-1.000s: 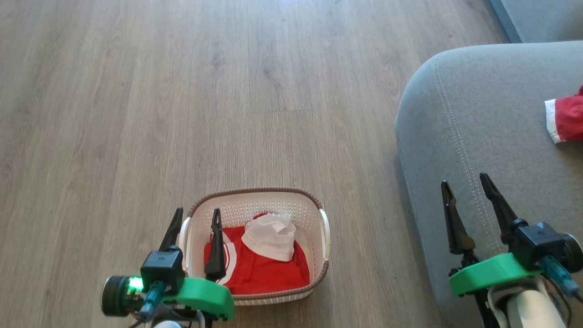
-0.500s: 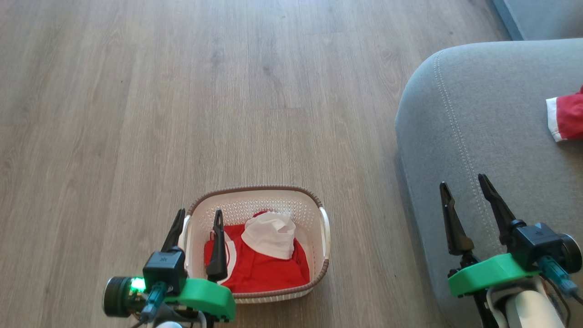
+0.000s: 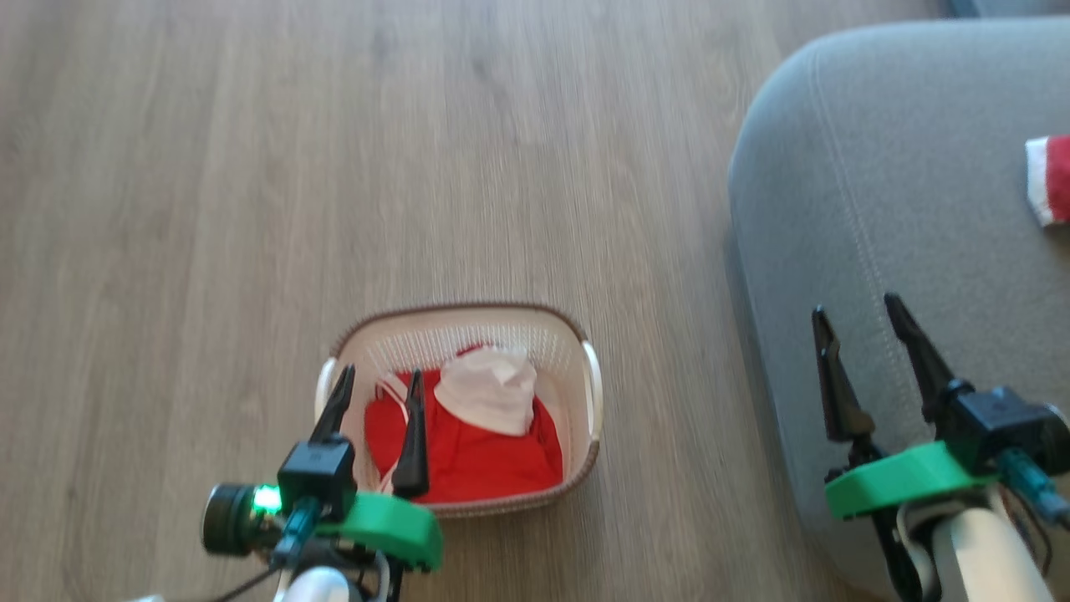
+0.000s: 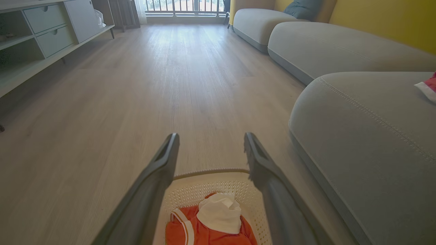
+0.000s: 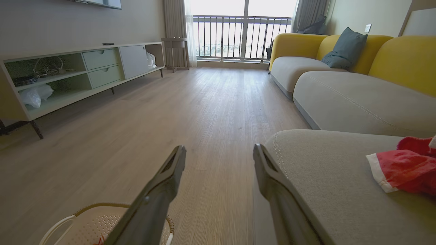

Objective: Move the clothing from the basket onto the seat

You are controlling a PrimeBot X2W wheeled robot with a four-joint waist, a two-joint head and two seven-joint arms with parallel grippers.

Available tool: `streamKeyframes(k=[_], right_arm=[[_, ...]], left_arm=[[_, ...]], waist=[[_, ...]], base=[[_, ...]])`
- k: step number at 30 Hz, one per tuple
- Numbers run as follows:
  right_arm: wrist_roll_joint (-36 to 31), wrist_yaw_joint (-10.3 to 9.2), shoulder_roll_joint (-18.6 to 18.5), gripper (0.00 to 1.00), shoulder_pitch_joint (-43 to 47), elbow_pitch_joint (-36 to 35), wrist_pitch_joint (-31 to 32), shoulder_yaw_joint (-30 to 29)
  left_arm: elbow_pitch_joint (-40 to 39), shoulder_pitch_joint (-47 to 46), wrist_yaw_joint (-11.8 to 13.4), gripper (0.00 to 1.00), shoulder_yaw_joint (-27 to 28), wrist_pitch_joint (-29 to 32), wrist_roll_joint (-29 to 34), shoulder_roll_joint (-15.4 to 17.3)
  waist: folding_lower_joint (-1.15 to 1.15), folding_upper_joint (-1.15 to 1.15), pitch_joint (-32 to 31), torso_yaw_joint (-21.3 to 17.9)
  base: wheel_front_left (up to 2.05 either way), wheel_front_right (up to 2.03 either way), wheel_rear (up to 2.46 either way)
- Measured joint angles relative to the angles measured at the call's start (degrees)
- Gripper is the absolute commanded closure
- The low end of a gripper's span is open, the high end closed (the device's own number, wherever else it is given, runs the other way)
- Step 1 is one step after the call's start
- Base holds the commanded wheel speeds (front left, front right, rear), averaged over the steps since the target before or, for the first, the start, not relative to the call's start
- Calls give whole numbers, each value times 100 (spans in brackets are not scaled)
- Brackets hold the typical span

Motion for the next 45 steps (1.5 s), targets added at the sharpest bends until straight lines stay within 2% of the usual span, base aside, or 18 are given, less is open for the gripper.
streamKeyframes(k=[3, 7, 15, 23, 24, 28, 29, 34, 45], right_arm=[[14, 0, -25, 0, -202, -58, 0, -7], [102, 0, -163, 0, -453, -67, 0, -21], [255, 0, -179, 0, -936, -76, 0, -32], [364, 0, -140, 0, -1296, -67, 0, 144], [378, 1, -120, 0, -1335, -62, 0, 177], [471, 0, 24, 0, -1482, -31, 0, 341], [528, 1, 64, 0, -1510, -19, 0, 364], [708, 0, 182, 0, -1625, 52, 0, 458], [1287, -12, 231, 0, -1905, 51, -52, 950]], left_arm=[[147, -313, -41, 0, -67, 0, 0, -1], [735, -873, -121, 0, -233, 0, 1, -13], [2509, -2139, -254, 0, -487, 1, 699, -32], [4207, -3620, -294, 0, -536, 1, 1027, 101], [4452, -3805, -285, 0, -545, 1, 1074, 126], [5566, -4574, 120, 0, -675, 2, 1428, 310], [5778, -4766, 121, 0, -700, 47, 1444, 347], [6491, -5519, -1, 0, -846, 656, 1623, 389], [6751, -6087, -60, 0, -1212, 2352, 1946, 825]], waist=[[0, 0, 325, -42], [1, 0, 860, -111], [2, 0, 2075, -364], [2, 0, 3249, -747], [2, 0, 3383, -800], [2, 0, 3845, -1030], [2, 0, 3945, -1093], [1, 0, 4332, -1402], [0, 0, 4925, -1921]], base=[[0, 0, 0], [0, 0, 0], [0, 0, 0], [0, 0, 0], [0, 0, 0], [0, 0, 0], [0, 0, 0], [0, 0, 0], [0, 0, 0]])
